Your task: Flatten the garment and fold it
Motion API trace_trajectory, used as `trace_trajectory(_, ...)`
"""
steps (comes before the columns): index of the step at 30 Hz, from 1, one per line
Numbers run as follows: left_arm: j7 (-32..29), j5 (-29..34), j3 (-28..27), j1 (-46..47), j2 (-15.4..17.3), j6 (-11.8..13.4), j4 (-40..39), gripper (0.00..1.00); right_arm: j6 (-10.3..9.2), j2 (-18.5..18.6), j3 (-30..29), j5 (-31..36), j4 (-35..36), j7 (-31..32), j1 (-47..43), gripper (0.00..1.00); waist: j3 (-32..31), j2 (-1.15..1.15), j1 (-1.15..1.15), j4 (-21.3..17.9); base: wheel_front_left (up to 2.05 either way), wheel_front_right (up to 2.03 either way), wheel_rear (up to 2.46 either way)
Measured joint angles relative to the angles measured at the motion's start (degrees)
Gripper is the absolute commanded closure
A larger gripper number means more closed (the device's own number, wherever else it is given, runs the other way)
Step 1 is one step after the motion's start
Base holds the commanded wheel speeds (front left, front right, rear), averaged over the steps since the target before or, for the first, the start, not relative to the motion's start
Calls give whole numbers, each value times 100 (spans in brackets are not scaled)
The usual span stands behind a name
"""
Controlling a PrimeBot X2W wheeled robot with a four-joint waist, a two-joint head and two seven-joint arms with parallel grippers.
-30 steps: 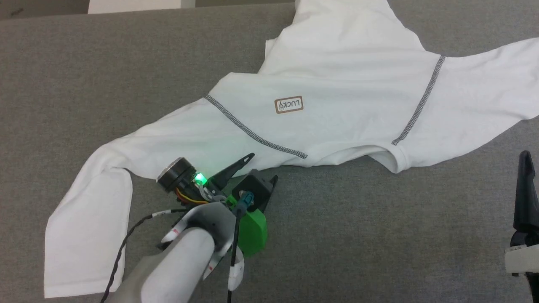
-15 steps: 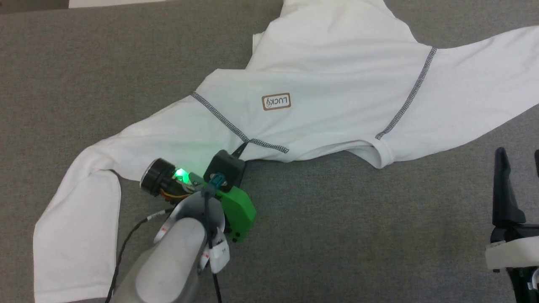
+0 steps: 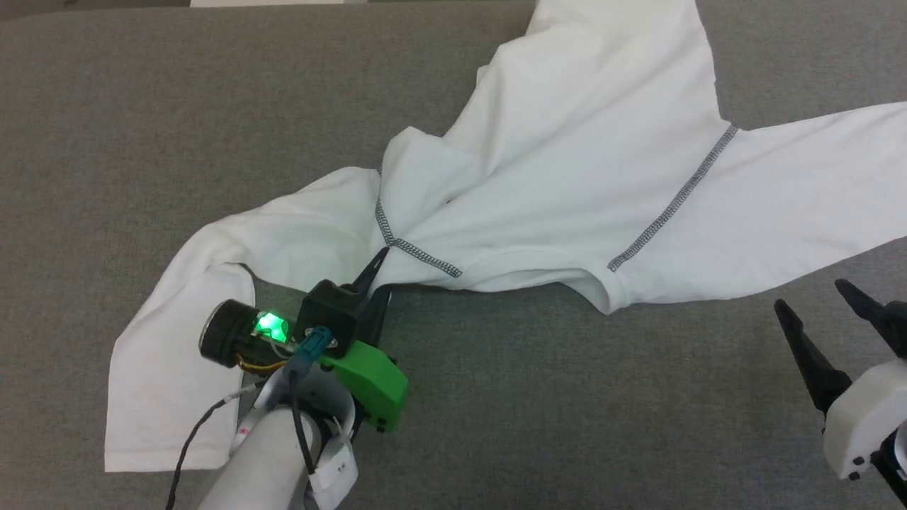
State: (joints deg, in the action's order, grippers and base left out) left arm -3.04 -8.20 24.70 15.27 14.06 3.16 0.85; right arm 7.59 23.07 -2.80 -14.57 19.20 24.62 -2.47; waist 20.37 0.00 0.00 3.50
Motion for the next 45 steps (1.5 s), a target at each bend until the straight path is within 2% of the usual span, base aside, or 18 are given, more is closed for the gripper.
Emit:
trace_trajectory(6,-20,-5,158,15,-155,0,-112,100,0,1346,810,-193,-175,448,225,0,227,0,0,215,0,0,0)
trace_trajectory(9,-18,-4,207,46,-179,0,-105,100,0,1719,1139,-266,-261,454,542,0,318,0,0,316,0,0,0)
trace_trajectory(16,-14,-5,292,96,-294,20,-76,100,-1,2136,1786,-367,-768,301,937,0,466,0,0,550,0,0,0)
trace_trajectory(22,35,-42,320,126,-309,45,-59,100,2,2290,2171,-401,-1154,10,1357,0,584,0,0,653,0,0,0)
trace_trajectory(24,37,-45,325,133,-313,52,-48,100,4,2279,2195,-344,-1270,-129,1479,0,612,0,0,660,0,0,0)
trace_trajectory(25,48,-46,327,139,-315,53,-36,100,7,2219,2178,-287,-1379,-238,1561,11,625,0,0,658,0,0,0)
trace_trajectory(26,71,-46,326,149,-318,69,-31,100,7,2150,2156,-235,-1468,-321,1612,57,627,0,0,650,0,0,0)
trace_trajectory(27,97,-45,322,157,-319,90,-31,100,13,2076,2118,-181,-1540,-406,1655,89,626,0,0,639,0,0,0)
trace_trajectory(28,124,-46,315,163,-320,102,-31,100,14,1974,2069,-100,-1635,-520,1691,100,619,0,0,622,0,0,0)
trace_trajectory(36,638,-245,94,181,-435,247,-33,100,3,1136,1446,249,-2201,-1338,1768,100,321,0,0,485,0,0,0)
trace_trajectory(41,890,-495,-133,180,-466,294,-296,100,2,662,1003,365,-1965,-1762,1780,100,-38,0,0,367,0,0,0)
trace_trajectory(45,828,-550,-247,205,-424,296,-653,100,2,323,740,442,-1569,-1911,1934,100,-413,0,0,256,0,0,0)
